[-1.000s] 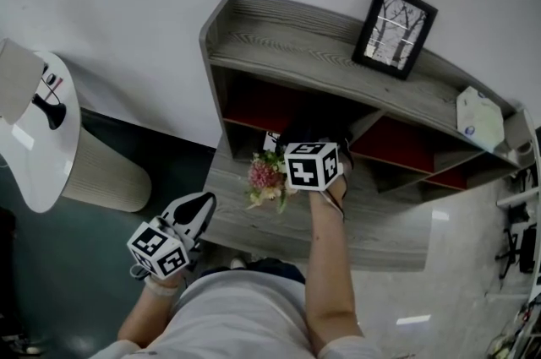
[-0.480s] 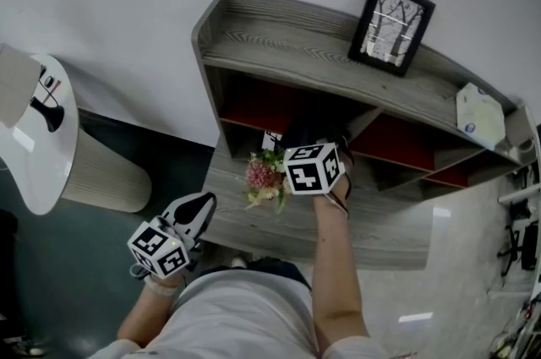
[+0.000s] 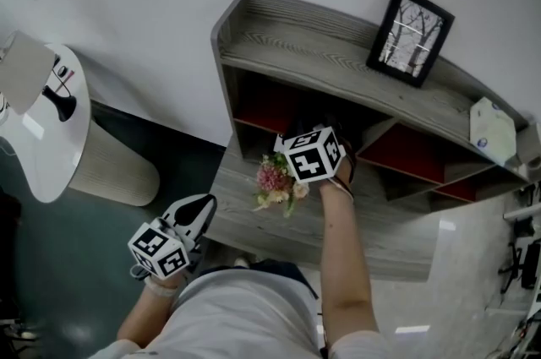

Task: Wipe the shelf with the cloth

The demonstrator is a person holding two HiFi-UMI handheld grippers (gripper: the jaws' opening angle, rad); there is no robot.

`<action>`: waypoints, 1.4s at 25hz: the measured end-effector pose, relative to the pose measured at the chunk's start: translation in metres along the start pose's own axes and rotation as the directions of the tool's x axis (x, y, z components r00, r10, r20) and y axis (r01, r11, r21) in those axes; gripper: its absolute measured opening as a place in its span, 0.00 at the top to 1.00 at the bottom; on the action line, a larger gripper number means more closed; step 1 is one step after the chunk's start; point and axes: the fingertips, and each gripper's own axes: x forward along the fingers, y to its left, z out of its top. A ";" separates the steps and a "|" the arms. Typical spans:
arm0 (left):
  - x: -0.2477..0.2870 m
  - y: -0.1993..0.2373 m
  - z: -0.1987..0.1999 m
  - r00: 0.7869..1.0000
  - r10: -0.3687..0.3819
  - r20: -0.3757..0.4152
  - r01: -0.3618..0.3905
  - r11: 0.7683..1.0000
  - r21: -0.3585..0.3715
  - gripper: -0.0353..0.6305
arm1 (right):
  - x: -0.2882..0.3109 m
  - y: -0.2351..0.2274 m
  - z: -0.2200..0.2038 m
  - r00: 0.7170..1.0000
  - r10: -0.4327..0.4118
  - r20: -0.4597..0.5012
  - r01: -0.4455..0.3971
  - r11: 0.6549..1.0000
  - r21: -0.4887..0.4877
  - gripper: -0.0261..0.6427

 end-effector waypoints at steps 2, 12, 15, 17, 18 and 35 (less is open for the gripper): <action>-0.003 0.003 0.000 1.000 0.014 0.003 -0.014 1.000 -0.003 0.92 | 0.007 0.010 0.012 0.999 0.036 0.030 -0.035 0.999 -0.023 0.85; -0.017 0.016 0.003 0.996 0.083 0.026 -0.082 0.997 -0.012 0.92 | 0.036 0.065 0.068 0.971 0.207 0.124 -0.192 0.974 -0.116 0.85; -0.020 0.020 0.004 0.994 0.103 0.030 -0.103 0.995 -0.017 0.92 | 0.042 0.076 0.079 0.962 0.235 0.139 -0.217 0.967 -0.131 0.85; -0.021 0.023 0.003 0.993 0.114 0.033 -0.113 0.993 -0.020 0.92 | 0.047 0.086 0.088 0.955 0.251 0.158 -0.230 0.964 -0.136 0.85; -0.021 0.024 0.003 0.992 0.119 0.036 -0.118 0.993 -0.021 0.92 | 0.049 0.091 0.092 0.952 0.255 0.169 -0.233 0.962 -0.139 0.85; -0.027 0.030 0.004 0.984 0.169 0.046 -0.168 0.985 -0.028 0.92 | 0.012 0.092 0.137 0.901 0.109 0.420 -0.018 0.976 -0.216 0.86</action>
